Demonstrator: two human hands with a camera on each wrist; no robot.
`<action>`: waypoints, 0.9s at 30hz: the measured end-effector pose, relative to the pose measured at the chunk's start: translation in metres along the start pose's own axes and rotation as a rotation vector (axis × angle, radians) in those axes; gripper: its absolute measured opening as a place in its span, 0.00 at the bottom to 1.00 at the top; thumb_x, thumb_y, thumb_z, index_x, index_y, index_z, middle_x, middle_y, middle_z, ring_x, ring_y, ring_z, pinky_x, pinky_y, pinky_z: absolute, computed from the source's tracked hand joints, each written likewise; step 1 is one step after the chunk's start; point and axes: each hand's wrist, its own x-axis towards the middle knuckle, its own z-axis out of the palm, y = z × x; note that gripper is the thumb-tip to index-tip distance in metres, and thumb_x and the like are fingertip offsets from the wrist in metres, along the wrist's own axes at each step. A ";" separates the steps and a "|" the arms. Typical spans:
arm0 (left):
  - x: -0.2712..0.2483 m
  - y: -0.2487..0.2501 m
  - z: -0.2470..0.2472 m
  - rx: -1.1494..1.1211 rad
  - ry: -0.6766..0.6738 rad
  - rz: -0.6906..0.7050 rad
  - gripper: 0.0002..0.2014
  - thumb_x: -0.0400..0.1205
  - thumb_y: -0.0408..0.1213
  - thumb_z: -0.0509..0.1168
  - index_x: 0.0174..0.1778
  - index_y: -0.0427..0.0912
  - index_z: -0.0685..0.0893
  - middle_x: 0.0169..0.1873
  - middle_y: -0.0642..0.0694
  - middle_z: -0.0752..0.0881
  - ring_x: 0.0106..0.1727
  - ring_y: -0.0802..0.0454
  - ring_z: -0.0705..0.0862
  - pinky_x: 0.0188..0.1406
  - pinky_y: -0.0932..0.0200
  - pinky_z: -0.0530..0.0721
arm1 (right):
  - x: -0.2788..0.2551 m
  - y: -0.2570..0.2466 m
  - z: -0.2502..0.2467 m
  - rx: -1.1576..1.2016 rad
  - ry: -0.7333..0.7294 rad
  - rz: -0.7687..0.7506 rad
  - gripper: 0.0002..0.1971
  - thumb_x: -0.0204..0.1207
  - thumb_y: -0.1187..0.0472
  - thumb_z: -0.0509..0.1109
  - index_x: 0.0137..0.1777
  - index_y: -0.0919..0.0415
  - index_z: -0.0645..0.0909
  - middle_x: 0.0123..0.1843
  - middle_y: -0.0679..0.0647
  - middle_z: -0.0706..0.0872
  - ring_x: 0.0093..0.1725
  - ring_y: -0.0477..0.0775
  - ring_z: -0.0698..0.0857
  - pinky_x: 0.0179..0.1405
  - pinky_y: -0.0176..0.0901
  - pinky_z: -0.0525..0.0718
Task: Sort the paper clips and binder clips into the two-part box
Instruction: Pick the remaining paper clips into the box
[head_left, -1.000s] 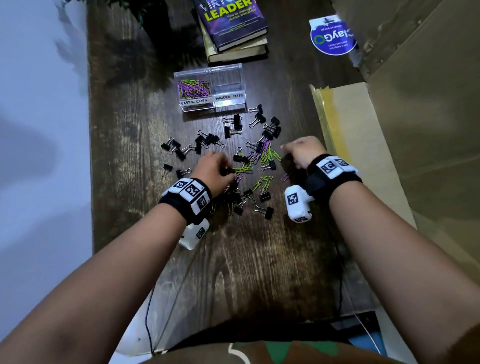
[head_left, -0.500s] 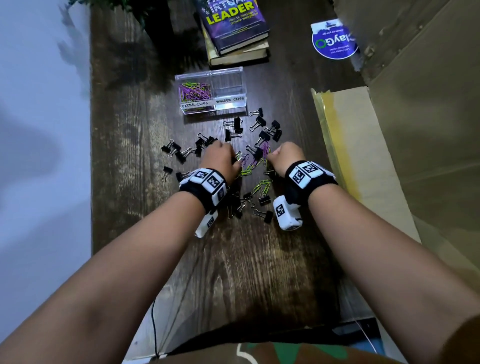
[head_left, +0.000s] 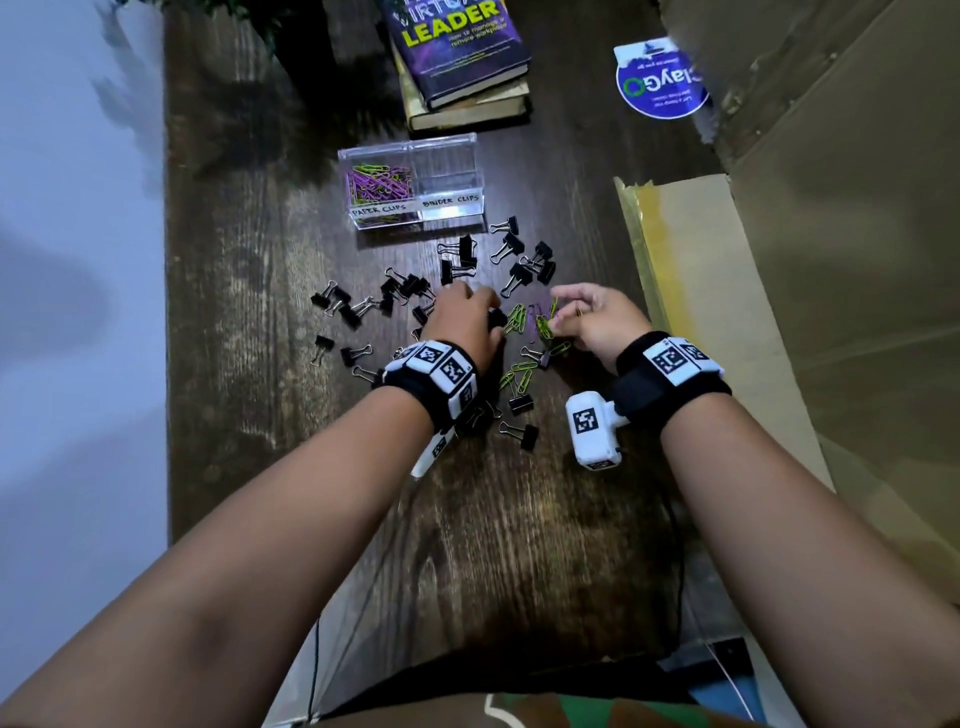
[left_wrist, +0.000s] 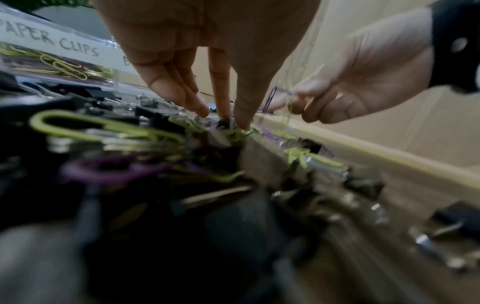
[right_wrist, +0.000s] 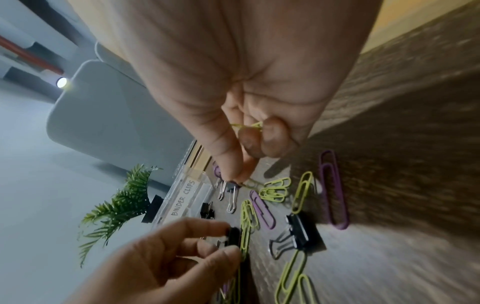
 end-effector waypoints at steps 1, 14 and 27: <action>0.001 -0.001 0.000 0.013 -0.011 0.017 0.18 0.79 0.43 0.68 0.64 0.44 0.79 0.62 0.40 0.75 0.66 0.43 0.74 0.64 0.48 0.76 | 0.000 0.000 0.000 0.034 -0.017 -0.010 0.21 0.73 0.80 0.67 0.64 0.64 0.78 0.32 0.51 0.77 0.18 0.33 0.76 0.20 0.23 0.71; 0.012 -0.016 -0.028 0.024 0.115 -0.131 0.15 0.79 0.40 0.65 0.61 0.40 0.79 0.61 0.40 0.75 0.61 0.41 0.77 0.62 0.47 0.79 | -0.004 -0.002 -0.006 0.506 -0.092 0.143 0.14 0.75 0.67 0.46 0.32 0.60 0.69 0.18 0.47 0.71 0.19 0.46 0.64 0.18 0.31 0.59; 0.015 0.040 0.019 0.055 0.001 -0.030 0.25 0.80 0.48 0.66 0.64 0.31 0.74 0.63 0.34 0.76 0.67 0.38 0.72 0.68 0.49 0.71 | -0.008 0.008 -0.024 0.280 0.026 0.178 0.22 0.80 0.45 0.60 0.28 0.56 0.70 0.22 0.52 0.72 0.17 0.48 0.66 0.20 0.33 0.62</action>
